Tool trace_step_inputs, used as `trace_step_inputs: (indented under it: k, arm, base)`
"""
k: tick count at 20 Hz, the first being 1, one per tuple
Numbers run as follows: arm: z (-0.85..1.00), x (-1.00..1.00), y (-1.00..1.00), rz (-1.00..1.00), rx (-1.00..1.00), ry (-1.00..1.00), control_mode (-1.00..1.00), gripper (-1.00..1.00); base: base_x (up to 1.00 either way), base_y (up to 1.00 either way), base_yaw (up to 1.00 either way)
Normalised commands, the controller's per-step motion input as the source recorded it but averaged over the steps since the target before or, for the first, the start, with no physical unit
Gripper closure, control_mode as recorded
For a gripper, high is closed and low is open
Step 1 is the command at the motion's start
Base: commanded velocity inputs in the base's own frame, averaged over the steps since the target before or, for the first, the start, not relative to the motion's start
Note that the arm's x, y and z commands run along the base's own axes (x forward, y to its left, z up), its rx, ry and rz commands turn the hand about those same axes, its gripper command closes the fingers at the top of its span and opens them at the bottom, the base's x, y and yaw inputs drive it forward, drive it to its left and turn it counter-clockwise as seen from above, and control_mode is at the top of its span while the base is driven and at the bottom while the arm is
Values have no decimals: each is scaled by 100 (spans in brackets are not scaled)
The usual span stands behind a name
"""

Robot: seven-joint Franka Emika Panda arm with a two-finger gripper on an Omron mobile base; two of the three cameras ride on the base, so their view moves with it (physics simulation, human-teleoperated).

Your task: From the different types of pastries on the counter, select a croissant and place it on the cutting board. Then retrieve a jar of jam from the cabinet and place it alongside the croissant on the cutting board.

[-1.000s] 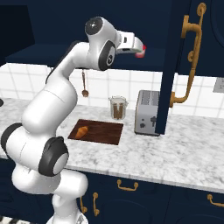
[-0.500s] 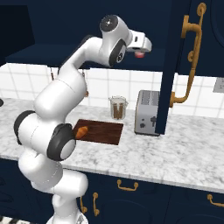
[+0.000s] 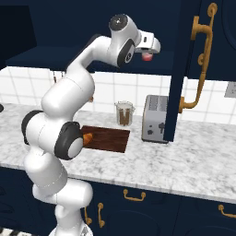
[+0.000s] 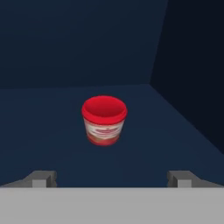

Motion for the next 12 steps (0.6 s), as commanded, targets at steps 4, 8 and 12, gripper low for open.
trace_step_inputs:
  k: [4, 8, 12]
  arm:
    - [-27, 17, 0, 0, 0, 0, -100, -100]
    - [-2, 38, 5, 0, 0, 0, -100, -100]
    - [0, 43, 1, 0, 0, 0, -100, -100]
  base:
    - [0, 0, 0]
    - [0, 0, 0]
    - [0, 0, 0]
